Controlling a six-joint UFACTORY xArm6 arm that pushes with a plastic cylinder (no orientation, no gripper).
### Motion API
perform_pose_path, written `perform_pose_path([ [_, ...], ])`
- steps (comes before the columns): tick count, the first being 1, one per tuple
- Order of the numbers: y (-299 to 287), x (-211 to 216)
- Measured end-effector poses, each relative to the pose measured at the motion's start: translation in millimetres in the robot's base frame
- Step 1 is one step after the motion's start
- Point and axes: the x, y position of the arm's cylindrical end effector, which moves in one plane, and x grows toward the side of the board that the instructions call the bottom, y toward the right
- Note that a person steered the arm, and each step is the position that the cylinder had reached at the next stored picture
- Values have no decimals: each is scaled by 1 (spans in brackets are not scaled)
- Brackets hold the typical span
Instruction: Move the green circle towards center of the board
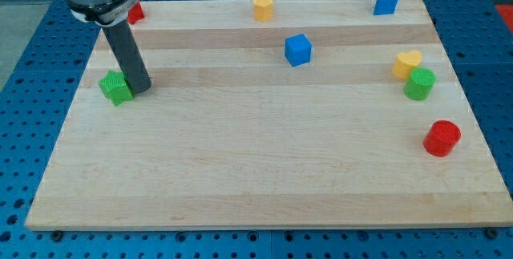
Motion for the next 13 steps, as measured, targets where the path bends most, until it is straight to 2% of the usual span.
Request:
perform_pose_path([
  [5, 50, 40],
  [6, 86, 40],
  [8, 166, 40],
  [9, 245, 40],
  [11, 405, 68],
  [12, 476, 64],
  [13, 513, 38],
])
